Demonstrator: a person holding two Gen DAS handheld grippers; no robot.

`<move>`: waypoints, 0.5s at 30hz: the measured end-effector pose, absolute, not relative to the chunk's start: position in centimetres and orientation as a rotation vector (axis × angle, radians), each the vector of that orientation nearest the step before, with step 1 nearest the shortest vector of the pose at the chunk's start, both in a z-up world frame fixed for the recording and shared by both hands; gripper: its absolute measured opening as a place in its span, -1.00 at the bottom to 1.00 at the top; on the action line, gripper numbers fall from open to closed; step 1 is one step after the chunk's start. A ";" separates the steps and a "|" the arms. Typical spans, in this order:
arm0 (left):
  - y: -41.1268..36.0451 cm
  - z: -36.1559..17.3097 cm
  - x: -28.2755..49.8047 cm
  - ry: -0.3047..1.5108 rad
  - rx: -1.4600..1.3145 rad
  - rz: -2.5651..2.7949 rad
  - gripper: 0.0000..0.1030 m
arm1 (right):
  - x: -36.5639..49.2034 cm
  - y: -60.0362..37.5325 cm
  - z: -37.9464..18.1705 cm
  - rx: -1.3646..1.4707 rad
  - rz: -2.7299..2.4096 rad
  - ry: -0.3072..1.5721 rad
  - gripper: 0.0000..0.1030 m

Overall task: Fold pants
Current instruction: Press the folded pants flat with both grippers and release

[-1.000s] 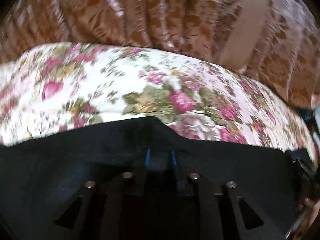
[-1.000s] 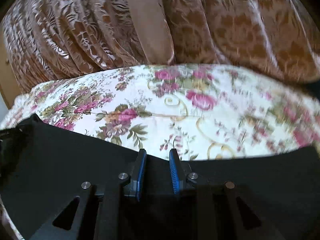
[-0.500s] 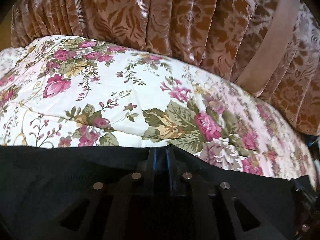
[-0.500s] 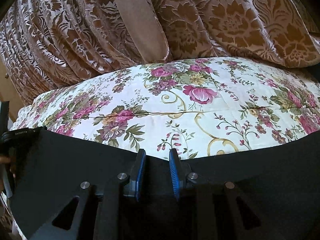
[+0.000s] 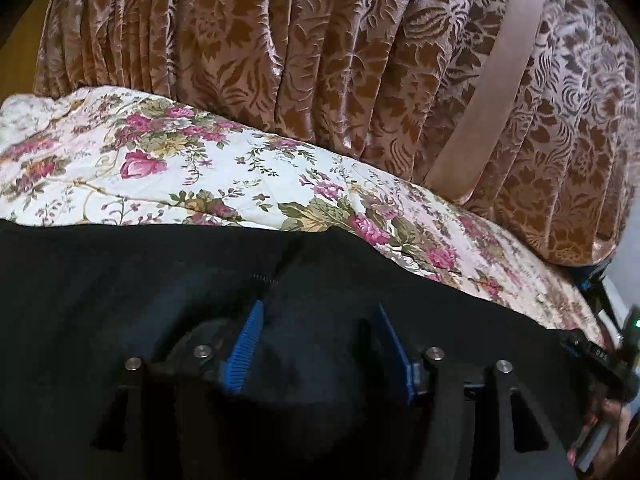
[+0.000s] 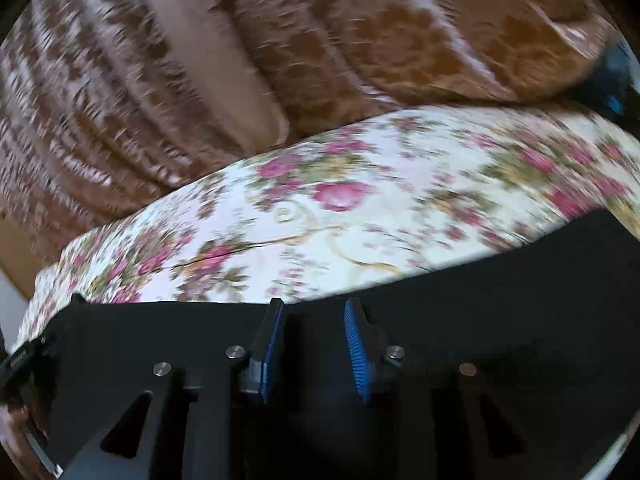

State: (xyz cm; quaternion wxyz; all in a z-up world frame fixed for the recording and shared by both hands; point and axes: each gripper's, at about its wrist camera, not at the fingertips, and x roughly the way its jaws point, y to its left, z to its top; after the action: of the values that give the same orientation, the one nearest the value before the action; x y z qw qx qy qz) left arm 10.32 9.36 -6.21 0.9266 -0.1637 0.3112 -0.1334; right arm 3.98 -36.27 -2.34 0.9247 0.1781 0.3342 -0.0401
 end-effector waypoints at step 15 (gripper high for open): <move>9.0 -6.4 10.3 0.650 -0.336 -0.301 0.39 | -11.0 -49.8 -0.8 0.592 -0.511 0.536 0.06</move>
State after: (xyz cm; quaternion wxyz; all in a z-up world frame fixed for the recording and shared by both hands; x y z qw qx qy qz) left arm 10.34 8.97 -6.42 0.9227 -0.1637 0.3168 -0.1465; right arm -11.02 -49.78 -0.77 0.8896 0.2851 0.2582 -0.2462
